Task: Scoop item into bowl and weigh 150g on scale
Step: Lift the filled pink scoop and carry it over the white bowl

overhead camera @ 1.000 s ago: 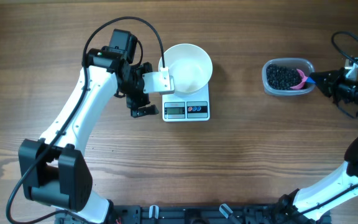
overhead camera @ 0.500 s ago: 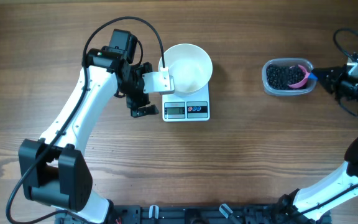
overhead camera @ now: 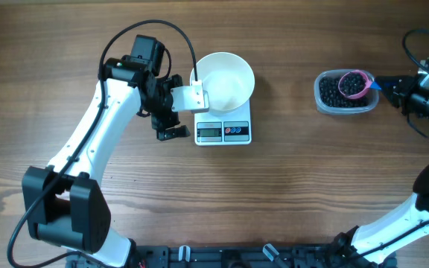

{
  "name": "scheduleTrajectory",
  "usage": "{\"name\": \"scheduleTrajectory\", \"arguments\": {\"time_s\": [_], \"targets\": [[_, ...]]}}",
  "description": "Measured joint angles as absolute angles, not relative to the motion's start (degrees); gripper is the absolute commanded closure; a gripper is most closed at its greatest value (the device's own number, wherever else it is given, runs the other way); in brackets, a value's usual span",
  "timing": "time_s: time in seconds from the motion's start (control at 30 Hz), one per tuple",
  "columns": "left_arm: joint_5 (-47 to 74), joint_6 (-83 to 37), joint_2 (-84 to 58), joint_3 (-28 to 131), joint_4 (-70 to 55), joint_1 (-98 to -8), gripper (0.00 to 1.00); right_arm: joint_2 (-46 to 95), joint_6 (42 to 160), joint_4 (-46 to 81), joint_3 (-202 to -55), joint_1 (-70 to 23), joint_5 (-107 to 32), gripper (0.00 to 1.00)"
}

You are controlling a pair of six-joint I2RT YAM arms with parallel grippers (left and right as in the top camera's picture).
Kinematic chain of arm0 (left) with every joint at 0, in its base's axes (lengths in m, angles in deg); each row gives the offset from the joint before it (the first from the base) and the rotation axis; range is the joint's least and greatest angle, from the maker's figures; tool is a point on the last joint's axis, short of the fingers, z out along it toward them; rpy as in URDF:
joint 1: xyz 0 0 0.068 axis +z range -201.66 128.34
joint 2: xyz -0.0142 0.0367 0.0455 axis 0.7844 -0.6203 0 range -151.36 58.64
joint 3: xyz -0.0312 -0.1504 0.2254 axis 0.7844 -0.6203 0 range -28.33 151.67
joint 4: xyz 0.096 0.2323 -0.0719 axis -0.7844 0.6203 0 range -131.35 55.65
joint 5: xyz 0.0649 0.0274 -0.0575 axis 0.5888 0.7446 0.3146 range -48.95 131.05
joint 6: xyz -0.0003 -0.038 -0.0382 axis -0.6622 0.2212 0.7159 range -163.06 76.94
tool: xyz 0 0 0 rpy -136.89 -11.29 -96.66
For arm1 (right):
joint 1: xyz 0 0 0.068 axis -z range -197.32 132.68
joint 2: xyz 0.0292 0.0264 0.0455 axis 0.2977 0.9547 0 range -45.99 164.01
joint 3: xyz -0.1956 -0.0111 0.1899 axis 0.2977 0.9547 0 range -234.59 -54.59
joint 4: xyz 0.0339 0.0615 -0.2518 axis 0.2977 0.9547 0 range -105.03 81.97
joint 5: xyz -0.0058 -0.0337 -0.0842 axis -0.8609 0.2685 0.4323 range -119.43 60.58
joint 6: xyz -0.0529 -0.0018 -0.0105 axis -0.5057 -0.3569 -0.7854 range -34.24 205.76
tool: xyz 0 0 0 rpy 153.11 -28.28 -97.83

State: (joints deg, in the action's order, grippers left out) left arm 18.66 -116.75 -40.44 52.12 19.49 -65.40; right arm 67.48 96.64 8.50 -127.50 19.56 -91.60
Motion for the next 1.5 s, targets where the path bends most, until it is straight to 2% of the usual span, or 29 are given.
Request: {"name": "scheduleTrajectory", "arguments": {"time_s": [0.47,1.07,1.5], "targets": [[18.66,-116.77,-40.44,52.12,19.51,-65.40,0.00,67.48,97.93,12.63,-127.52,22.97,-94.13,0.96],[18.66,-116.77,-40.44,52.12,19.49,-65.40,0.00,67.48,97.95,12.80,-127.52,22.95,-103.18,0.96],[18.66,-116.77,-40.44,52.12,19.49,-65.40,0.00,67.48,99.46,12.74,-127.52,20.18,-104.43,0.96]]}}
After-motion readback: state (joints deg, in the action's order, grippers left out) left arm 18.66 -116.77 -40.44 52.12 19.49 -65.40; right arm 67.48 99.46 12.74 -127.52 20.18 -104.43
